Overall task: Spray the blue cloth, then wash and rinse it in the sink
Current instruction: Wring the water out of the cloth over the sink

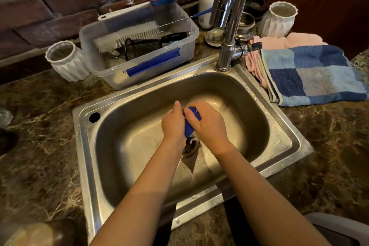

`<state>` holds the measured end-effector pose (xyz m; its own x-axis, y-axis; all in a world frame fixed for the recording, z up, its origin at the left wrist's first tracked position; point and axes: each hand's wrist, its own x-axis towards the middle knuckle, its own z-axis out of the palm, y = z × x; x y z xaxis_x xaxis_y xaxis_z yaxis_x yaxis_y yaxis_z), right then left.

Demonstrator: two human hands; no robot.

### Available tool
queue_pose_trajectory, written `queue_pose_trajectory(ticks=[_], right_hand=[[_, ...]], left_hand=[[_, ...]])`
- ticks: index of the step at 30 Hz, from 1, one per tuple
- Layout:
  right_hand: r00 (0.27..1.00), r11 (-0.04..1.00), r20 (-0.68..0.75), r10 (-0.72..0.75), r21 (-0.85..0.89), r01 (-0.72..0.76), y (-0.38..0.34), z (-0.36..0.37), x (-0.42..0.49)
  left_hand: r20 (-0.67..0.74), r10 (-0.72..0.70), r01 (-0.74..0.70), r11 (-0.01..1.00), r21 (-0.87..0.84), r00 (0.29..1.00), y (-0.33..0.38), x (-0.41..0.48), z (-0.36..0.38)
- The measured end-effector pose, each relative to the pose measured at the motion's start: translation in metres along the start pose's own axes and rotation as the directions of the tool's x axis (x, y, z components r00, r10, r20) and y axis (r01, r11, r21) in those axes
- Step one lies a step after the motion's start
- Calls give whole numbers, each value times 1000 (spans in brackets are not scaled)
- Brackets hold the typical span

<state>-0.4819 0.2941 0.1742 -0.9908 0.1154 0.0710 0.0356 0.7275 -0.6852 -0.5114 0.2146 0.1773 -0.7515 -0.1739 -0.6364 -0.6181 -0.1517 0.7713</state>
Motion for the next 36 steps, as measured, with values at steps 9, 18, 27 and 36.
queue_pose_trajectory(ticks=[9, 18, 27, 36], right_hand=[[981, 906, 191, -35, -407, 111, -3, 5, -1], [689, 514, 449, 569, 460, -724, -11, 5, 2], [809, 727, 491, 322, 419, -544, -4, -6, -8], [927, 959, 277, -251, -57, 277, 0, -2, -19]], left_hand=[[-40, 427, -384, 848, 366, 904, -13, -4, -7], [39, 570, -555, 780, 291, 821, -25, -1, -14], [-14, 118, -119, 993, -9, 993, -25, 14, -33], [173, -314, 315, 949, 18, 934, 8, 1, -39]])
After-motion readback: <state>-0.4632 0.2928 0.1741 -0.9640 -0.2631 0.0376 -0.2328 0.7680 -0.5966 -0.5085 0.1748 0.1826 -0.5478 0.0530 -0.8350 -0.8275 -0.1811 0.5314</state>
